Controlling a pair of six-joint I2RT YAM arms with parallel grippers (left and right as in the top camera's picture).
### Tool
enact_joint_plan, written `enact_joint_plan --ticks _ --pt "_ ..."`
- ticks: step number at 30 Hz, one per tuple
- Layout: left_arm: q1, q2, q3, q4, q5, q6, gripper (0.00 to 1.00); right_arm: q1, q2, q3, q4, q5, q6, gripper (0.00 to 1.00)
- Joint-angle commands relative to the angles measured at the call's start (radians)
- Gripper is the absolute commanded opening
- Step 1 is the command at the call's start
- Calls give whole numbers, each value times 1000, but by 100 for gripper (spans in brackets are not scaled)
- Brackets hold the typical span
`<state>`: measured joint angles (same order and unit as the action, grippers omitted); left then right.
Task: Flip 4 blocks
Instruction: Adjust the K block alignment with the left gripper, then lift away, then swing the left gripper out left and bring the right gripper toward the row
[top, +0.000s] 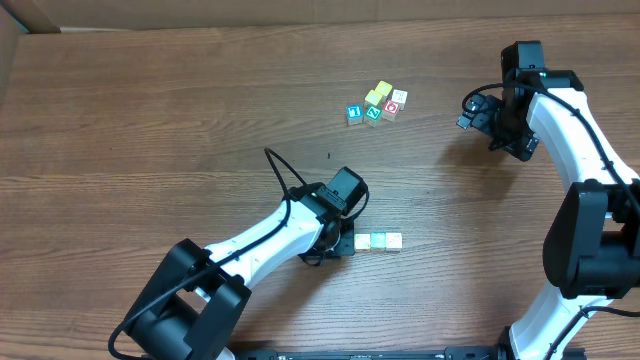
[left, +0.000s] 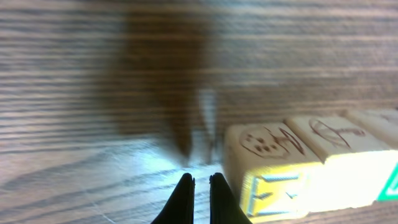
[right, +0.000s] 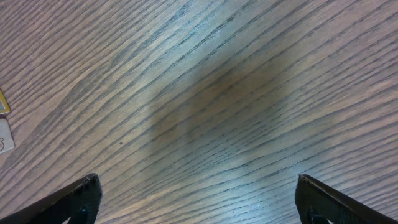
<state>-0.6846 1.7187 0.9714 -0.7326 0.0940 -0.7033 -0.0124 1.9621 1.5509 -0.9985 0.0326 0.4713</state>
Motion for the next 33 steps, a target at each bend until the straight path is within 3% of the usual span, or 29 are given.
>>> enact_joint_plan --ticks 1,8,14,16,17,18,22,24,25,33 --pt "62 -43 18 -11 -1 -8 4 -1 -1 6 1 3 7 100" --pt "233 -153 22 -104 -1 -6 4 -1 -1 6 1 3 7 100" --pt "454 -176 22 -174 11 81 4 -1 -1 6 1 3 7 100" --pt "503 -176 22 -193 11 107 13 -1 -1 6 1 3 7 100" --pt "520 -176 22 -201 11 114 30 -1 -1 6 1 3 7 100" --pt "535 -176 21 -207 10 124 55 -1 -1 6 1 3 7 100" --pt "568 -176 21 -209 9 132 76 -1 -1 6 1 3 7 100" --pt "573 -176 21 -198 7 132 96 -1 -1 6 1 3 7 100" --pt "573 -176 21 -192 7 132 100 -1 -1 6 1 3 7 100" --pt "573 -176 22 -179 -12 139 100 -1 -1 6 1 3 7 100"
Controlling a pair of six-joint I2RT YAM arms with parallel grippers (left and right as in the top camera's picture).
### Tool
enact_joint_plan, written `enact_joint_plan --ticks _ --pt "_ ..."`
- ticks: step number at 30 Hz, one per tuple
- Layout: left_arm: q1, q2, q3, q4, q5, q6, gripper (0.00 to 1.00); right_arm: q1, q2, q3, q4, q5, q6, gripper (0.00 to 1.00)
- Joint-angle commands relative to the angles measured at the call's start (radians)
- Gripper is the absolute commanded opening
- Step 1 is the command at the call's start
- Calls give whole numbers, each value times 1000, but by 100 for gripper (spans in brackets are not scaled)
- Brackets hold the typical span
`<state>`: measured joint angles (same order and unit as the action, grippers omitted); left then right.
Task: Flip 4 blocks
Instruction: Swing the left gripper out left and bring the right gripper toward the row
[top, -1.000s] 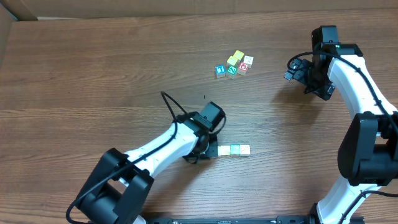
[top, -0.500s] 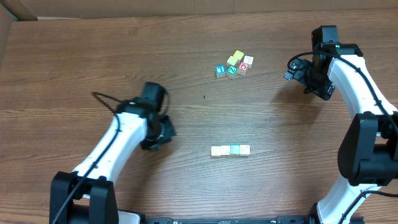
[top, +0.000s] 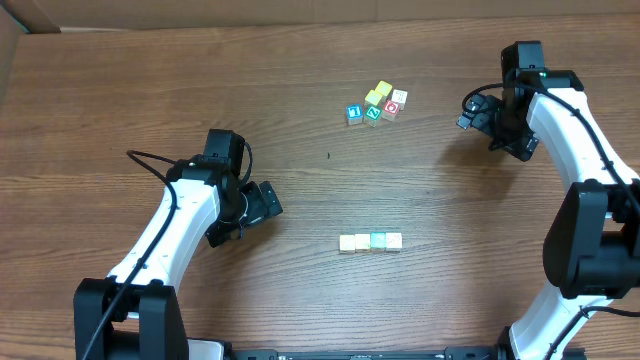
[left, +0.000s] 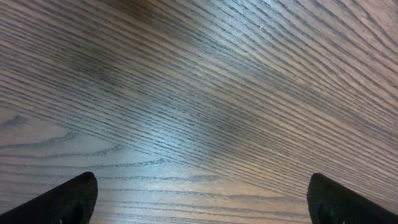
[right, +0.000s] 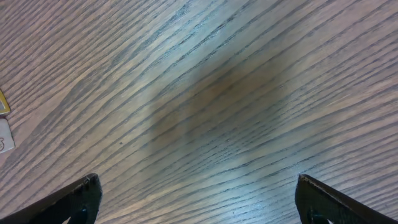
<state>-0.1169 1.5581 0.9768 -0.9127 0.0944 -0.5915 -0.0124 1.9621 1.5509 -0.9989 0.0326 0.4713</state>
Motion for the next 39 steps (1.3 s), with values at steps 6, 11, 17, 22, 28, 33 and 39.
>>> enact_joint_plan --ticks 6,11,17,22,28,33,39 --pt "53 -16 46 1 -20 46 100 -1 -1 6 13 -1 7 100" --pt "161 -16 97 -10 14 47 100 -1 -1 6 44 -148 7 100" --pt "233 -16 100 -25 1 95 100 -17 -6 10 -13 -225 -200 74" --pt "235 -16 99 -27 -37 129 99 -60 -61 42 -138 -289 -214 4" --pt "230 -16 97 -95 80 244 4 -55 -281 25 -329 -296 -260 4" --pt "158 -16 80 -134 261 359 4 -52 -494 -32 -389 -297 -257 4" --pt "-34 -16 70 -126 260 348 4 -52 -702 -228 -392 -298 -232 4"
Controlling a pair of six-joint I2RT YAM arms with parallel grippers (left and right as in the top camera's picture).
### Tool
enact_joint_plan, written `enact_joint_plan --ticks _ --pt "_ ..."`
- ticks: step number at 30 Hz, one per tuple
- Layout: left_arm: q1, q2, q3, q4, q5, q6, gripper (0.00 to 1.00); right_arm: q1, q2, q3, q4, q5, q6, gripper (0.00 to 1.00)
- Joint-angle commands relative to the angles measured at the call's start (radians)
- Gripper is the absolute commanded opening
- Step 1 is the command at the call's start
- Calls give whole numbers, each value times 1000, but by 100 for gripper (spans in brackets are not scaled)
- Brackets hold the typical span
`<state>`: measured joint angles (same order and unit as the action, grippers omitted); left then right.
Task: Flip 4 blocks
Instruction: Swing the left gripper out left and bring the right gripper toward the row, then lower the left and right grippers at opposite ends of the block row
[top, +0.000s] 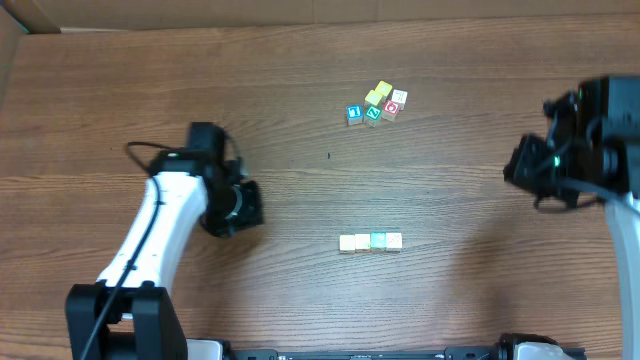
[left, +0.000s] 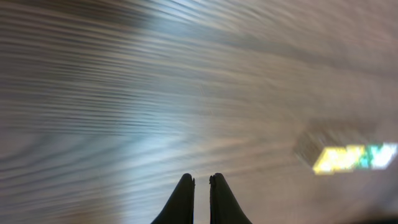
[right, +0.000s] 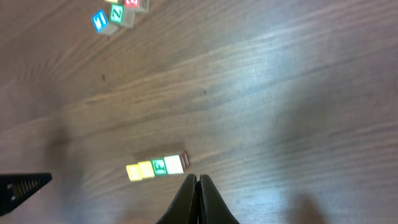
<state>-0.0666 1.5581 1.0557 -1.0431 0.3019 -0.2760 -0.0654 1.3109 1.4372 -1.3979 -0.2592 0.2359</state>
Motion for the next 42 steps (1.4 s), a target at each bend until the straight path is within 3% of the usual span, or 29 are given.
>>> enact_joint_plan --ticks 1,6,10,13,24,42 --pt "-114 -16 -9 9 45 21 5 1 -74 -158 20 -14 6 4" --pt "-267 -16 -9 42 -89 -172 4 1 -146 -436 206 -101 85 4" --pt "-351 -15 -9 42 -191 -344 4 2 -114 -600 315 -102 135 4" --pt "-388 -12 -9 55 -237 -407 4 19 -79 -681 420 -101 135 4" --pt "-399 106 -9 92 -224 -412 4 165 63 -727 610 -101 164 4" --pt "-399 287 -9 106 -198 -371 4 336 162 -837 811 83 458 4"
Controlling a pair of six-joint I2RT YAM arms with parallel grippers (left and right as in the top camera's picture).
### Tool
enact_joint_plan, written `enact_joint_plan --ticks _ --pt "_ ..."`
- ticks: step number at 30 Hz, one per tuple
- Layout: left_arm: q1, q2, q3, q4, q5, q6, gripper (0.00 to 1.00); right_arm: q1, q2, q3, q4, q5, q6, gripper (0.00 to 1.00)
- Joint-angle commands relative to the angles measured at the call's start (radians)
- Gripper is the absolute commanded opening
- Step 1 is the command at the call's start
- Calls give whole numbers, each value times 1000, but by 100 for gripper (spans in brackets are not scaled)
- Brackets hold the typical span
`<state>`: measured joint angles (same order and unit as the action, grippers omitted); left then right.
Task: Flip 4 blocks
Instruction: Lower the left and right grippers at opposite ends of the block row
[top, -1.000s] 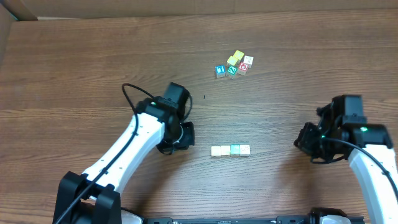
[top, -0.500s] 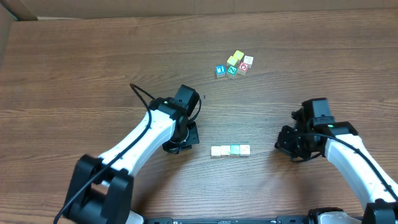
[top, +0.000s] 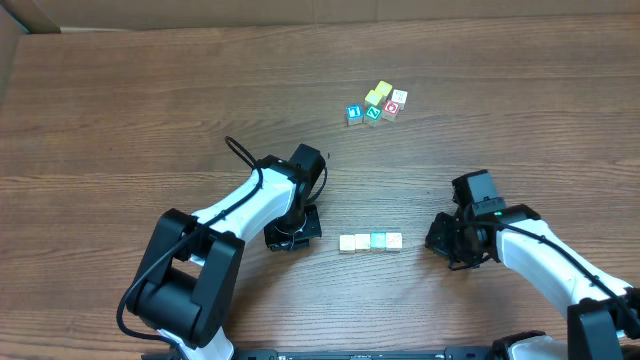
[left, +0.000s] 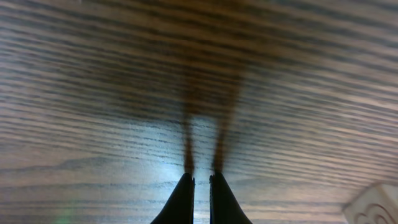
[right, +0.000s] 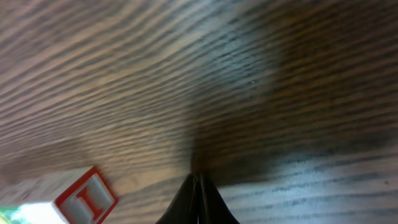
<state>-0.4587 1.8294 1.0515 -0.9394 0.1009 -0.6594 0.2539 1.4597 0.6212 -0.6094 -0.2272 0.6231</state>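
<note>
A row of four pale blocks (top: 370, 241) lies on the table, the third one teal-topped. My left gripper (top: 310, 230) is shut and low over the wood, just left of the row. In the left wrist view its fingertips (left: 200, 178) are empty, and a carved block corner (left: 377, 208) shows at the lower right. My right gripper (top: 438, 241) is shut and sits just right of the row. In the right wrist view its tips (right: 198, 178) meet over bare wood, with the end block's red-letter face (right: 86, 196) at lower left.
A loose cluster of several coloured letter blocks (top: 377, 103) lies at the back, right of centre. A cardboard edge (top: 10, 40) shows at the far left corner. The wooden table (top: 150, 120) spreads around both arms.
My left gripper has moved from the table's left side to just left of the row. My right gripper has come from high at the right edge down to the row's right end.
At first my left gripper was shut against the row's left end, with the right one open at the back right. Then the left stood open far to the left. Later both were shut and away from the row. Now both flank it.
</note>
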Motion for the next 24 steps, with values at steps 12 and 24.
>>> enact_joint_plan --ticks 12,24 --pt "-93 -222 -33 1 -132 -49 4 27 27 -24 29 37 85 4" --pt "-190 -238 -164 193 -149 -135 4 27 27 -10 53 -47 80 4"
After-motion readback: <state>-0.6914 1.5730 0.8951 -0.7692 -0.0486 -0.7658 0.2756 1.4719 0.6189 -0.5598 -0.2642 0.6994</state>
